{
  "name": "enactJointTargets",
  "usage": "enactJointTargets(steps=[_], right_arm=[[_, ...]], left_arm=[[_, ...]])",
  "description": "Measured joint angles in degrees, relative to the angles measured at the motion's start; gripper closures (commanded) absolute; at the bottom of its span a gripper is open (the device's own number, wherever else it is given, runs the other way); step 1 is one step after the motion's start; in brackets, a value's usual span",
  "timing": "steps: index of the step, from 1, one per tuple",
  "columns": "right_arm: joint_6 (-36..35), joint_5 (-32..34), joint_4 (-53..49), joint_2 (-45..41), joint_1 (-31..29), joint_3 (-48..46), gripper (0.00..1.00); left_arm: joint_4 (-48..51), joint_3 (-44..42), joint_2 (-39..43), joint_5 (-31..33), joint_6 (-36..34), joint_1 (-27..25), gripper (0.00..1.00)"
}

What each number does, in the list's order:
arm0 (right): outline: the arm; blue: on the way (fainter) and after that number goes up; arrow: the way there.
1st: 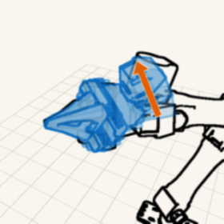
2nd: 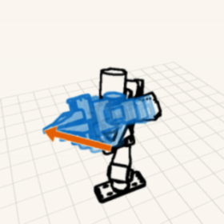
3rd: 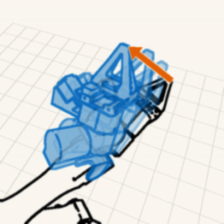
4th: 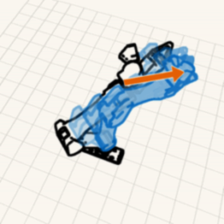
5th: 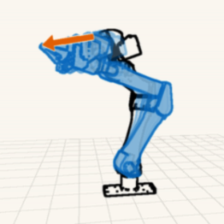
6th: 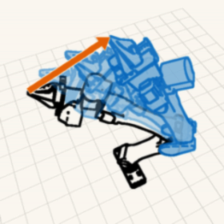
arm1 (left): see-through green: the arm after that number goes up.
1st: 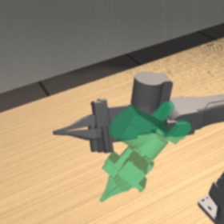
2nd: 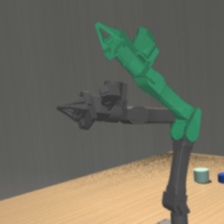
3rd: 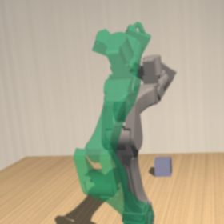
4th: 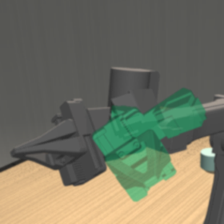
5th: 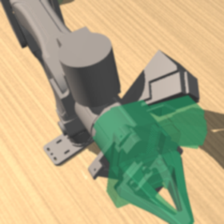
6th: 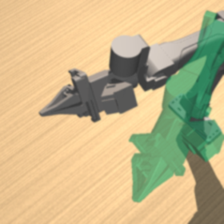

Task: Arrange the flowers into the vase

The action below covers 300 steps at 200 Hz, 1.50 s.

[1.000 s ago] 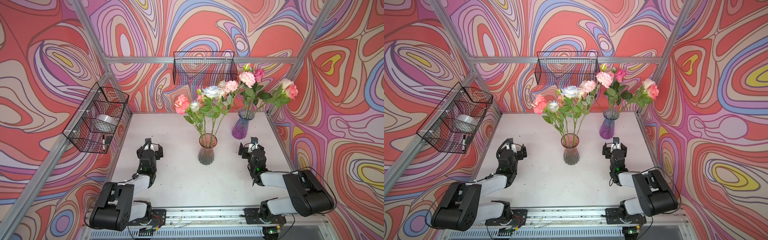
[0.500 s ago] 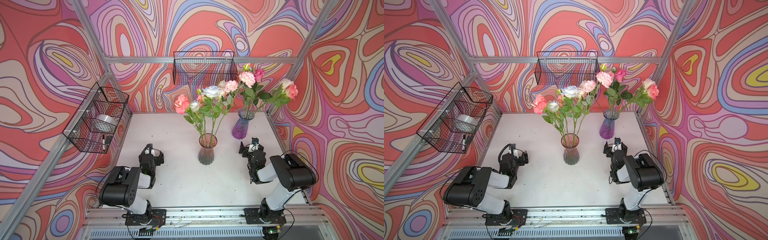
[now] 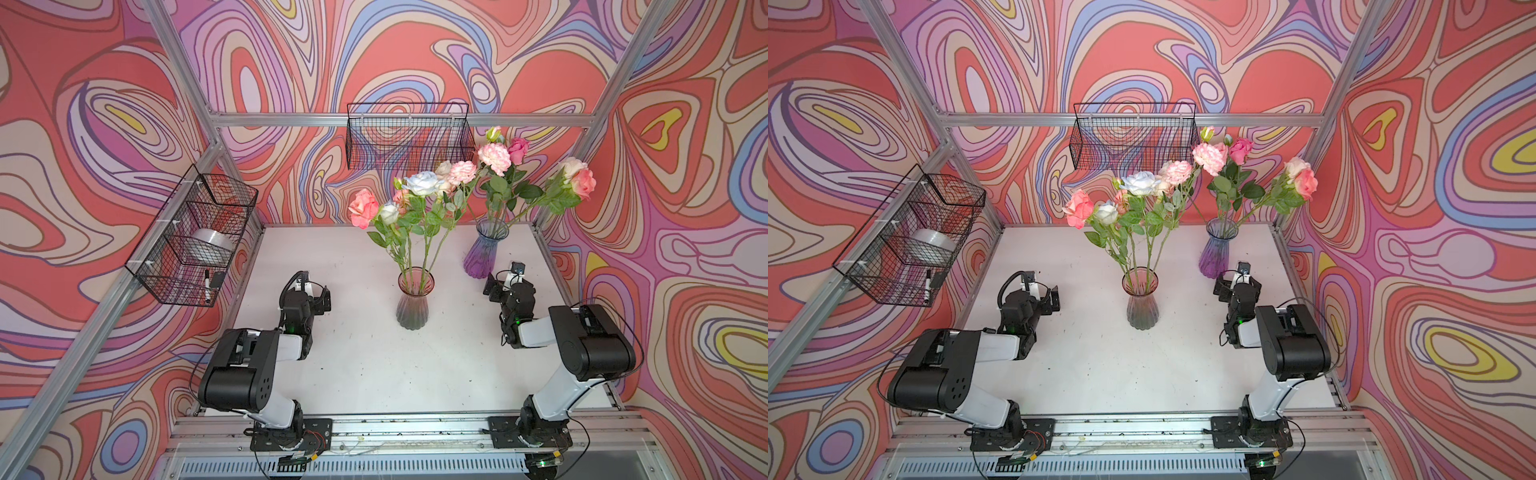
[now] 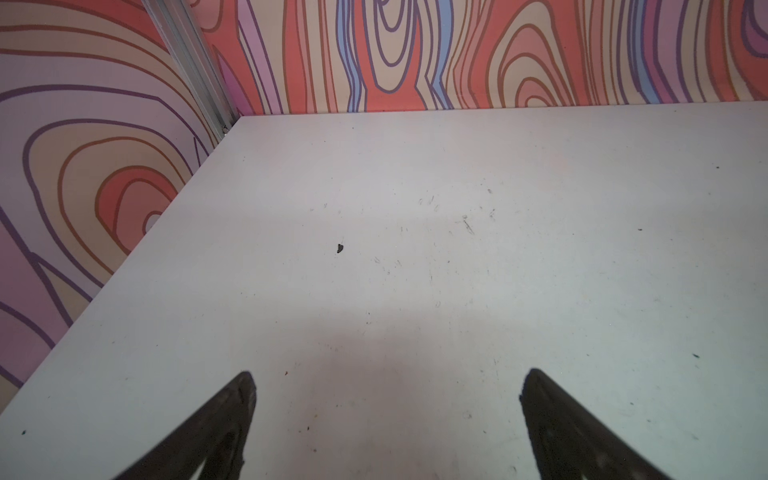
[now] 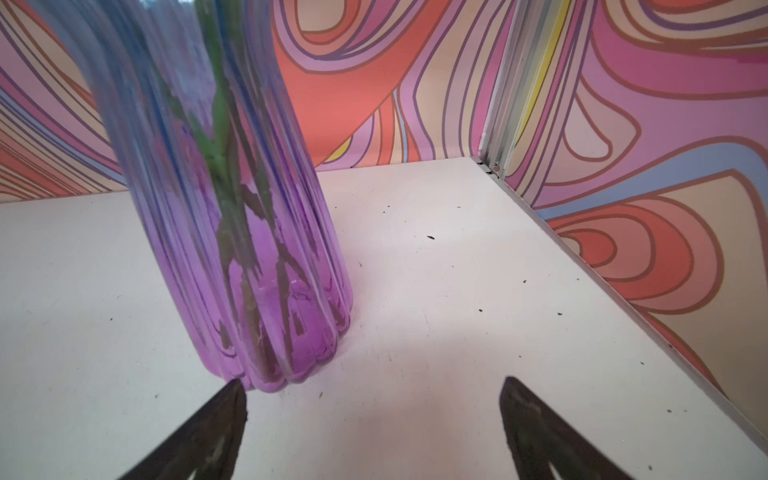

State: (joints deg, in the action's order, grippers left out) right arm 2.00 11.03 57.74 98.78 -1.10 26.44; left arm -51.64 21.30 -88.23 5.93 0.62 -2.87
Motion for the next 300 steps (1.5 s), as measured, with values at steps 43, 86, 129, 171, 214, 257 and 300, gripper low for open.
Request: enactJointTargets(steps=[43, 86, 129, 171, 214, 257, 300], right_arm=[[0.0, -0.1, -0.9, 0.0, 0.0, 0.0, 0.02], [0.0, -0.1, -0.9, 0.0, 0.0, 0.0, 0.02], [0.0, -0.1, -1.2, 0.0, 0.0, 0.0, 0.02], [0.0, -0.1, -1.2, 0.0, 0.0, 0.0, 0.02], [0.0, -0.1, -1.2, 0.0, 0.0, 0.0, 0.02], [0.0, -0.2, -1.6, 0.0, 0.0, 0.0, 0.02], [0.0, -0.4, -2.1, 0.0, 0.0, 0.0, 0.02]], left_arm=[[0.1, 0.0, 0.0, -0.1, 0.0, 0.0, 0.0], [0.1, 0.0, 0.0, -0.2, 0.0, 0.0, 0.0], [0.1, 0.0, 0.0, -0.2, 0.0, 0.0, 0.0], [0.1, 0.0, 0.0, -0.2, 0.0, 0.0, 0.0], [0.1, 0.0, 0.0, -0.2, 0.0, 0.0, 0.0], [0.1, 0.0, 0.0, -0.2, 0.0, 0.0, 0.0], [0.1, 0.0, 0.0, -0.2, 0.0, 0.0, 0.0]])
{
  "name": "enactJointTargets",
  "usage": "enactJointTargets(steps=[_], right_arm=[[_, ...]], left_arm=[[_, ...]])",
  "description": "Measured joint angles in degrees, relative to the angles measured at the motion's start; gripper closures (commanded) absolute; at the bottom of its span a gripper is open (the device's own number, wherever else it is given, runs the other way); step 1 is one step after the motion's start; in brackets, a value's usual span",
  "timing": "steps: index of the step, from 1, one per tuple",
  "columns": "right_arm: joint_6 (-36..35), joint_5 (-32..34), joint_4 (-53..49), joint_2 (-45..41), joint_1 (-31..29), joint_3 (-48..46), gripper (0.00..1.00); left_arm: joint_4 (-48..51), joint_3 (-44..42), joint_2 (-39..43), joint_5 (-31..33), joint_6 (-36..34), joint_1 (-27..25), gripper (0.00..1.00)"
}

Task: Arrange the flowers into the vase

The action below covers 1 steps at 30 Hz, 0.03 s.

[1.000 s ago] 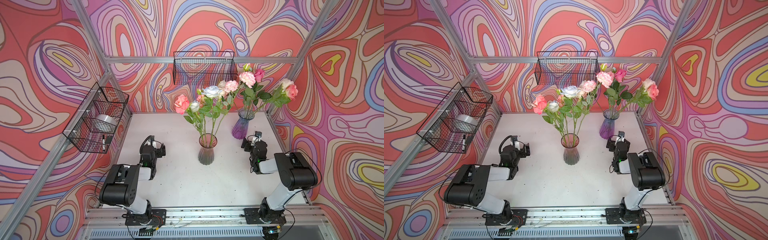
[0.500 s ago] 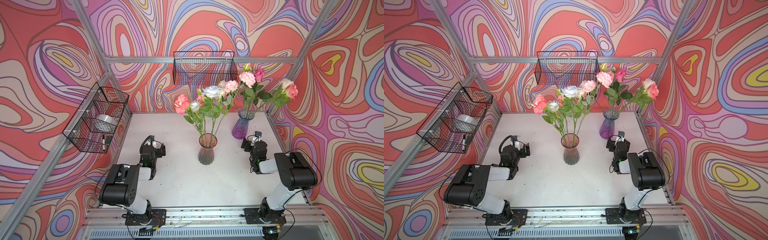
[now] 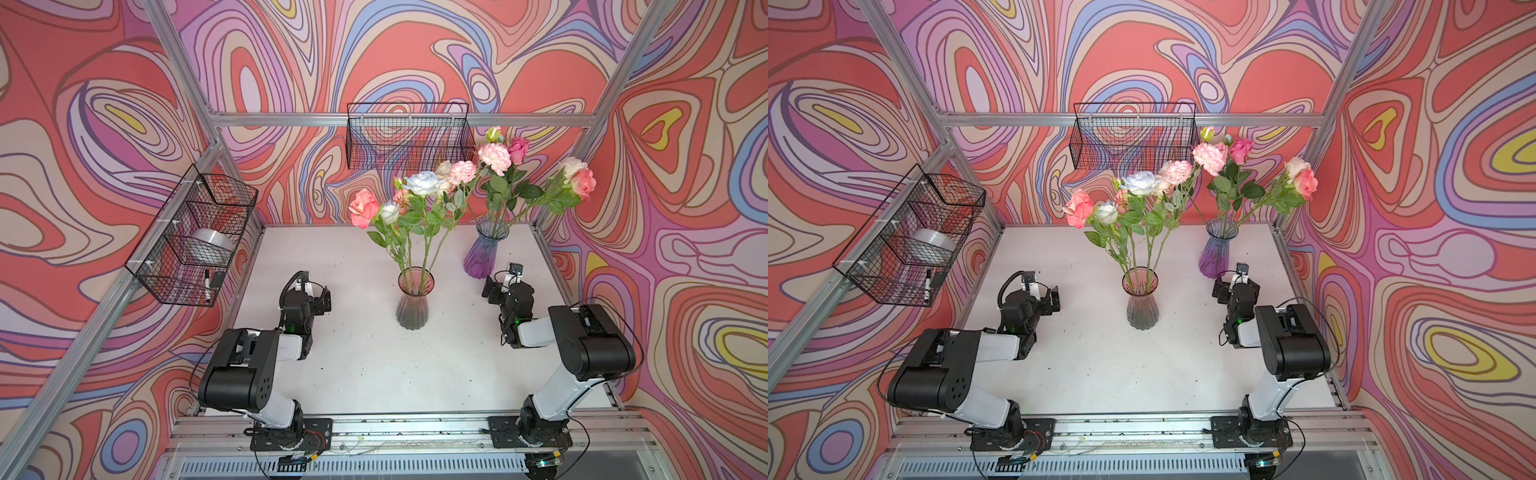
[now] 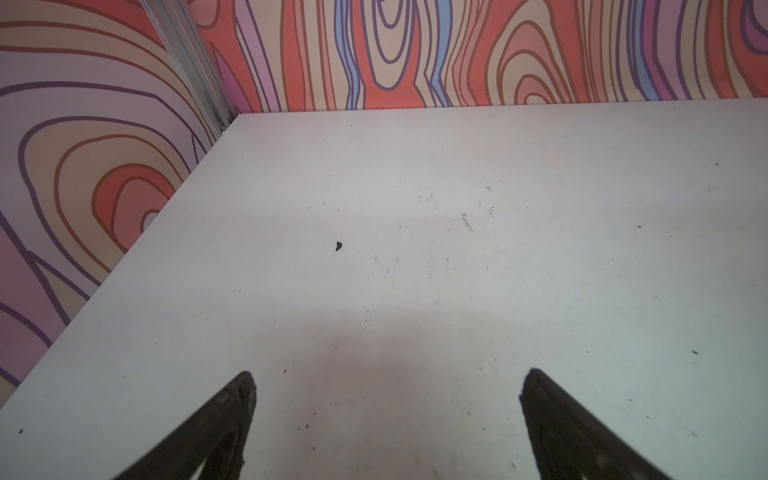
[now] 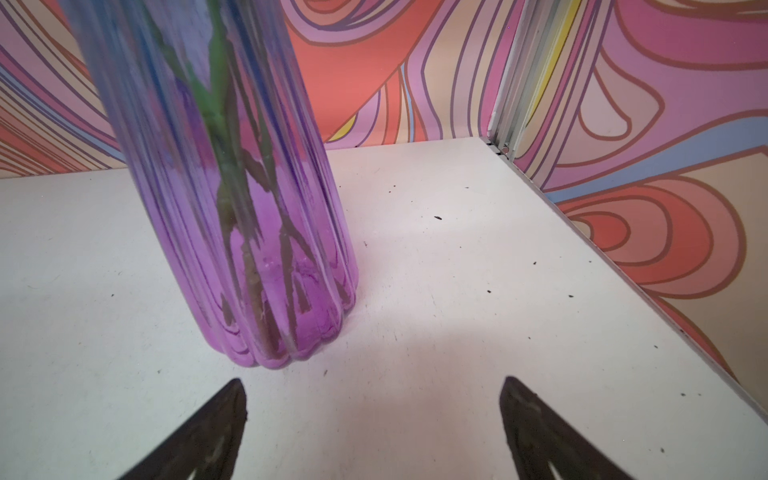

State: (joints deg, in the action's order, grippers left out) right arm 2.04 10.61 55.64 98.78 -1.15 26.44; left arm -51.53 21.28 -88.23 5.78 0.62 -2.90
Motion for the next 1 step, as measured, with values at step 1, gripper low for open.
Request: enactJointTargets(steps=[1], right_arm=[[0.0, 0.0, 0.0, 0.0, 0.0, 0.0, 0.02]], left_arm=[[0.0, 0.0, 0.0, 0.0, 0.0, 0.0, 0.0]])
